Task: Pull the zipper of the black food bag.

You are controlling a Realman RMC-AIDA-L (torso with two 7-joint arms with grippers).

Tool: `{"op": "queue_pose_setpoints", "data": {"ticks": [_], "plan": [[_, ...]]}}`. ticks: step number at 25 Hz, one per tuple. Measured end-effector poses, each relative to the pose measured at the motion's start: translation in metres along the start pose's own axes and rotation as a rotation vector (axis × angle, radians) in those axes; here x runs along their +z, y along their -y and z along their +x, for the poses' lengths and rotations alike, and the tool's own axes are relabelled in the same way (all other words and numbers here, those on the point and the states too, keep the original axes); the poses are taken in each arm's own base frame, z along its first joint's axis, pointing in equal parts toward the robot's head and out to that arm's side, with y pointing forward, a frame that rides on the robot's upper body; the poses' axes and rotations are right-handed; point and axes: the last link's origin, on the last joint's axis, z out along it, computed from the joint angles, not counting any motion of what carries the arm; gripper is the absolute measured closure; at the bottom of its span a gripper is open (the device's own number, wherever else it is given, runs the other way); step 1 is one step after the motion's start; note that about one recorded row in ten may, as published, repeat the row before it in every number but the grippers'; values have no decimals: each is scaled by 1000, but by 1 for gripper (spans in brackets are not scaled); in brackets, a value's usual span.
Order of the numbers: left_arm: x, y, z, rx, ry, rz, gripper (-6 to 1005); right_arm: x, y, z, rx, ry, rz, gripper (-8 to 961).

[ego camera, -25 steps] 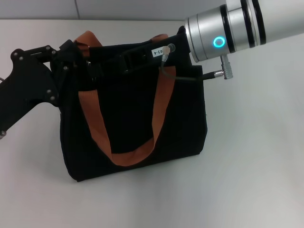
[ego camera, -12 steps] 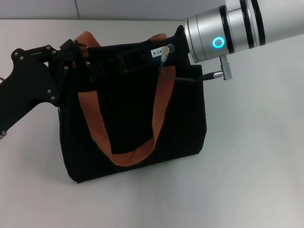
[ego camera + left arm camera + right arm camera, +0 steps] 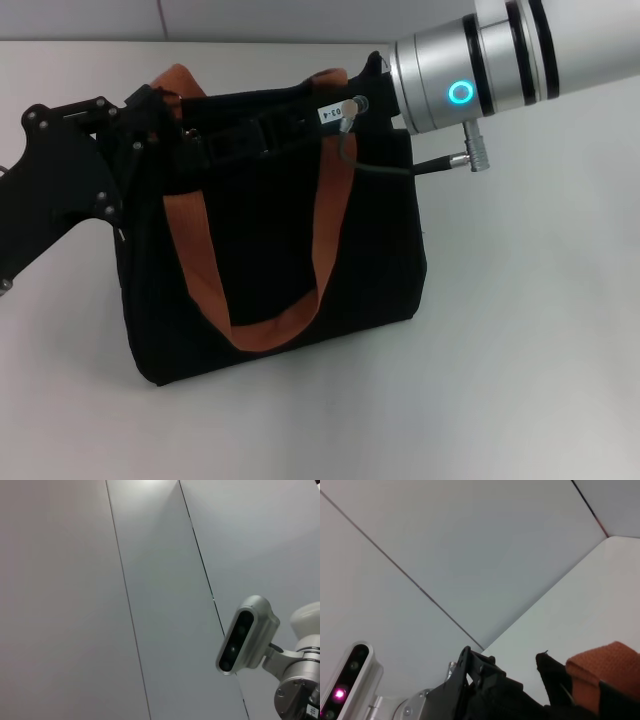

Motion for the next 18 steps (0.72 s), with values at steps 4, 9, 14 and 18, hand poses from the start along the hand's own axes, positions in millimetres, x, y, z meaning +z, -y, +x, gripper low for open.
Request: {"op": "queue_pose_setpoints", "data": {"ticks": [4,9,14,18], "plan": [[1,-1,0,-8,-5,-1,979,1,-1,0,5,-3,-3,548],[1,-1,0,-8,-5,1,978,-1,0,1,9,5,-4,594],[0,-1,0,-7,-4,2,978,-3,0,1,-5,8,-3,682],[0,0,0,-6,-4,9,978,-3,0,1,-10,7,-1,732]]}}
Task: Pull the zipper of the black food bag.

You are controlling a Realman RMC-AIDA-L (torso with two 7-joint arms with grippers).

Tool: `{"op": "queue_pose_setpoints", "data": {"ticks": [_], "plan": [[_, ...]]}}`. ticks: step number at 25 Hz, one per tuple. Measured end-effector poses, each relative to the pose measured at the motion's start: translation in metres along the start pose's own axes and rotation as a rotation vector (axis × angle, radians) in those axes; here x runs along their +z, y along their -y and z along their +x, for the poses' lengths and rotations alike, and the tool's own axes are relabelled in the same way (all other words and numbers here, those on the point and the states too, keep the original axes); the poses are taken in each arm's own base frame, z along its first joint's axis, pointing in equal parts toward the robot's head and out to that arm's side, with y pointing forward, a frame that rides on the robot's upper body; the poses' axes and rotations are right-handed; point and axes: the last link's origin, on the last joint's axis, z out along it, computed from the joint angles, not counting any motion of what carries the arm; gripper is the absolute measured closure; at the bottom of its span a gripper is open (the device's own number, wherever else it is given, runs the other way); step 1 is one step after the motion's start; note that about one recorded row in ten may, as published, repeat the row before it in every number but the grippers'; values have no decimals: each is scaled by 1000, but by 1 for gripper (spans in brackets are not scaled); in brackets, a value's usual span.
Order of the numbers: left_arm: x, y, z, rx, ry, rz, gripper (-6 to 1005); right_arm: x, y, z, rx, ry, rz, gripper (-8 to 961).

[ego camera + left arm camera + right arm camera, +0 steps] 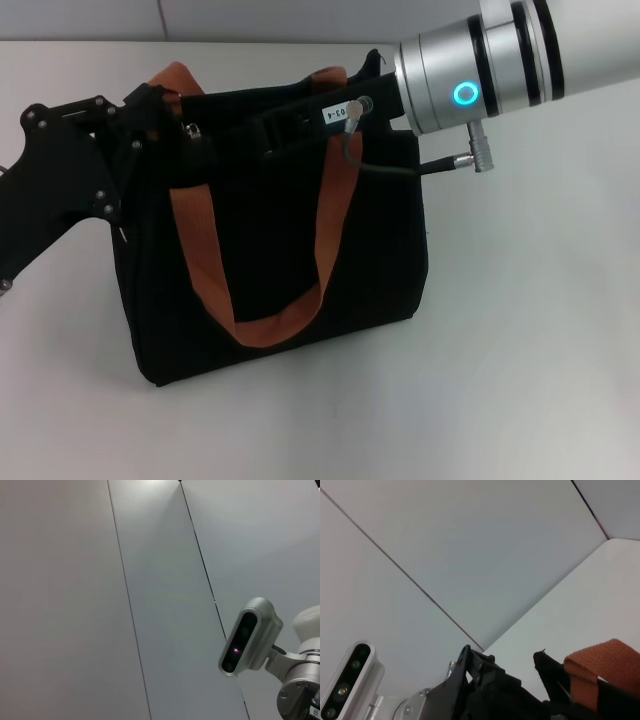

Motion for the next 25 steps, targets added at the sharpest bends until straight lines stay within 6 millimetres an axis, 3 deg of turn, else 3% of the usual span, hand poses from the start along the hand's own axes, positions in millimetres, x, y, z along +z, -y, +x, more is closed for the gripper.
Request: {"op": "queue_pose_setpoints", "data": {"ticks": [16,22,25], "plan": [[-2,0,0,0,0,7,979,-7,-2,-3,4,26,-28,835],[-2,-1,0,-2,-1,6,978,-4,-3,-4,-3,15,-32,684],[-2,-1,0,-2,-1,6,978,-3,-3,-5,-2,12,-32,693]]}}
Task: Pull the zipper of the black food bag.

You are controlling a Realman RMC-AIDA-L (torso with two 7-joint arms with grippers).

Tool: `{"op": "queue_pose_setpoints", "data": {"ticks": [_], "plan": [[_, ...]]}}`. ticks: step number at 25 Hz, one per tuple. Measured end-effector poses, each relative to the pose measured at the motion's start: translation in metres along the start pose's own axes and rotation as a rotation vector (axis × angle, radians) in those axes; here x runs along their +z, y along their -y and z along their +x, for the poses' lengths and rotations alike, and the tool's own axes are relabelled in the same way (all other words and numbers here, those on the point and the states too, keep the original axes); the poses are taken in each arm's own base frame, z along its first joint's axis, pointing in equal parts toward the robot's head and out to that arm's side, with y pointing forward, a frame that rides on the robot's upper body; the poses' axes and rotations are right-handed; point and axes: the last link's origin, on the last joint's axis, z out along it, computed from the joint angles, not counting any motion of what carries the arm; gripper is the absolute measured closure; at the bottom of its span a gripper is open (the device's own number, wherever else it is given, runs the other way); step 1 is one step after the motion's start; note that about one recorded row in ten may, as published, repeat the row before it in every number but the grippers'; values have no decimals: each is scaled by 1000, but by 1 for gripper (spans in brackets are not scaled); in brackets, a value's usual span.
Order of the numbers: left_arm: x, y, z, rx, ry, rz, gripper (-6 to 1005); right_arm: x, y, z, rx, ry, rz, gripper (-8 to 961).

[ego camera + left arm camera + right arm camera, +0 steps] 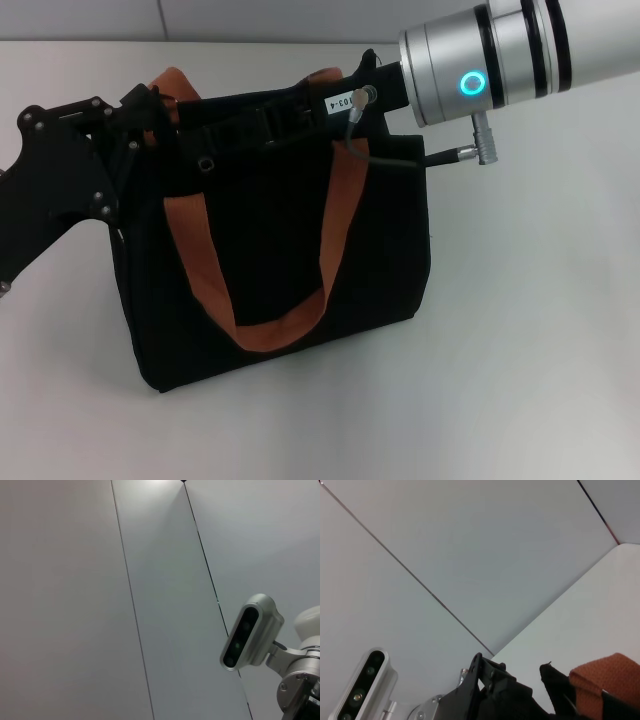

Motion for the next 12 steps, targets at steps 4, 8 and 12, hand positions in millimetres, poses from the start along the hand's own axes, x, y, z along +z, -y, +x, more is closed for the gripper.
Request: {"op": "queue_pose_setpoints", "data": {"ticks": [4,8,12], "plan": [[-1,0,0,0,0,3,978,0,0,0,-2,-1,0,742],[-1,0,0,-1,-1,4,979,0,0,0,-5,-4,2,901],[-1,0,0,-1,-1,5,979,0,0,0,-7,-5,3,920]]}}
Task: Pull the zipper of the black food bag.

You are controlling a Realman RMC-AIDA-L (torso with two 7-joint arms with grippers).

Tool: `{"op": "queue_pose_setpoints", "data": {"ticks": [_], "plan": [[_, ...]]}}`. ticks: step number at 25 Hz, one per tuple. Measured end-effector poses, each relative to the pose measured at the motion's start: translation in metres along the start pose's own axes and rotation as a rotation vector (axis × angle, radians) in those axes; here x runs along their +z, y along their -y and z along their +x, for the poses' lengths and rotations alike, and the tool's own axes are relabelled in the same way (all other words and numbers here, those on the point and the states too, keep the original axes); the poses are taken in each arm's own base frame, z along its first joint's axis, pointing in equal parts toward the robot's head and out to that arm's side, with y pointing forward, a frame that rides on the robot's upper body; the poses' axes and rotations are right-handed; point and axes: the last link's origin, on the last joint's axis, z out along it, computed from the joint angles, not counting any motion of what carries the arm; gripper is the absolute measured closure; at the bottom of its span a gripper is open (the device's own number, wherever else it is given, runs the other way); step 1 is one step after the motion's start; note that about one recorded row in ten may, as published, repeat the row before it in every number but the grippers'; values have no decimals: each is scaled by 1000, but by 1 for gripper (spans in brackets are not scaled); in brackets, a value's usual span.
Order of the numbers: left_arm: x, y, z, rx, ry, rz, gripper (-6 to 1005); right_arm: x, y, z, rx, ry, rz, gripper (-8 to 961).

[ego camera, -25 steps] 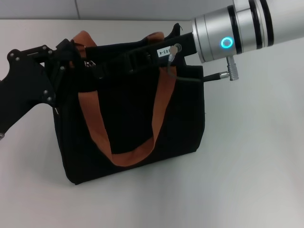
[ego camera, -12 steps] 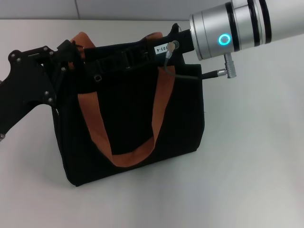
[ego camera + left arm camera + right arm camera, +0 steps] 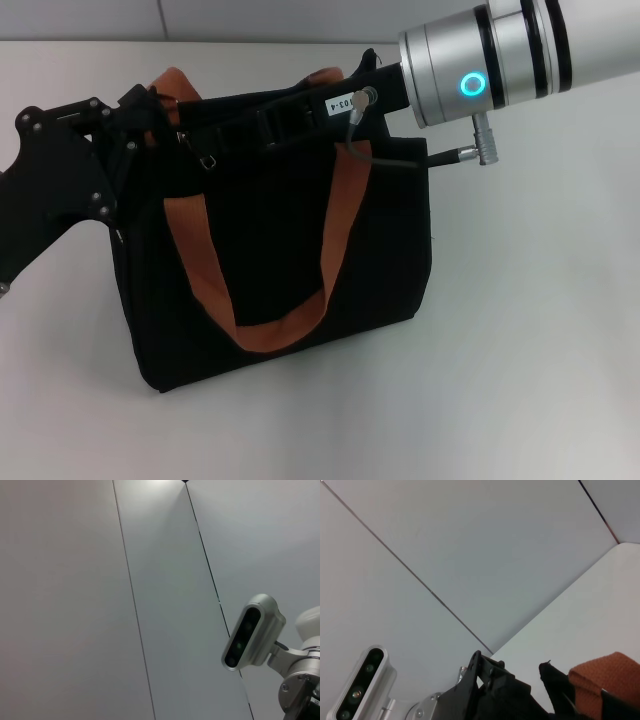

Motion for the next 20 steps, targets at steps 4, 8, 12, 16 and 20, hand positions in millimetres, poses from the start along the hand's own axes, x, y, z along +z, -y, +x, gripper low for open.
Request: {"op": "queue_pose_setpoints", "data": {"ticks": [4,8,12,16,20], "plan": [[0,0,0,0,0,0,979,0,0,0,-13,-2,2,939],[0,-1,0,-5,-1,2,979,1,0,0,-31,-13,14,953],[0,-1,-1,-7,-2,2,978,3,-1,-1,-41,-24,19,954],[0,-1,-1,-8,-2,3,978,6,-3,-2,-51,-60,39,953],[0,-1,-1,-9,-1,3,978,7,-6,-6,-70,-83,81,953]]}}
